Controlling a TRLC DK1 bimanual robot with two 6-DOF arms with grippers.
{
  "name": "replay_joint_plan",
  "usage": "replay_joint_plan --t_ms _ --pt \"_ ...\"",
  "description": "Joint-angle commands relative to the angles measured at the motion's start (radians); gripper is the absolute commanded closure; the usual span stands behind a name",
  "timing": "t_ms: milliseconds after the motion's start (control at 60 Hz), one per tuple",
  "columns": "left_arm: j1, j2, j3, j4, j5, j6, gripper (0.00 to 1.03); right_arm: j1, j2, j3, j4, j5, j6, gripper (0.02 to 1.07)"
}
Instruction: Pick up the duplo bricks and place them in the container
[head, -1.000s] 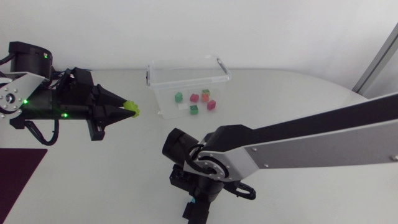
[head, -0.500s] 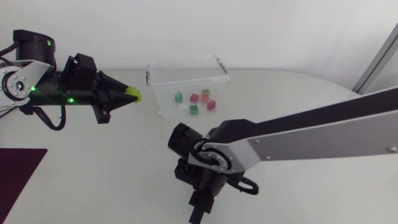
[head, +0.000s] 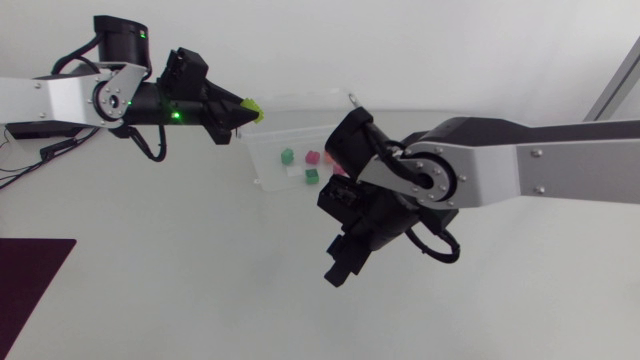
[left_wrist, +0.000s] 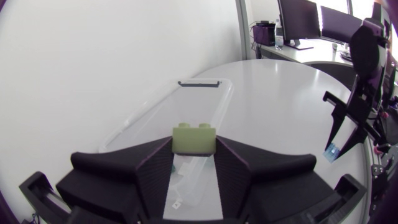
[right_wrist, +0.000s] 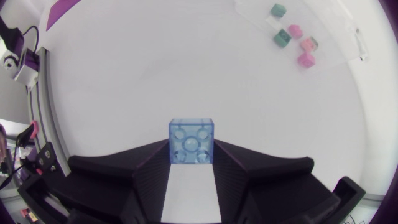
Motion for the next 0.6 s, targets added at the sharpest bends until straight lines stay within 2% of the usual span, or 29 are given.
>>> replay_joint_plan --t_ms 0,217,250,350,383,583 --pt "-0.013 0.074 0.069 0.024 -0.021 -0.045 0.81 -0.022 -0.022 0.028 0.009 0.006 0.004 0.92" --pt "-0.029 0.225 0.217 0.058 -0.083 -0.09 0.67 -0.044 -0.037 0.062 0.012 0.004 0.001 0.92" --pt "-0.035 0.24 0.237 0.055 -0.09 -0.091 0.59 -0.048 -0.037 0.068 0.012 0.004 0.001 0.92" --pt "-0.047 0.274 0.288 0.027 -0.116 -0.094 0.14 -0.079 -0.042 0.094 0.023 -0.002 -0.004 0.92" --pt "-0.055 0.274 0.291 0.026 -0.135 -0.094 0.05 -0.09 -0.043 0.103 0.026 -0.005 -0.004 0.92" --pt "-0.072 0.208 0.256 0.007 -0.181 -0.093 0.04 -0.147 -0.031 0.183 0.068 -0.01 -0.012 0.92"
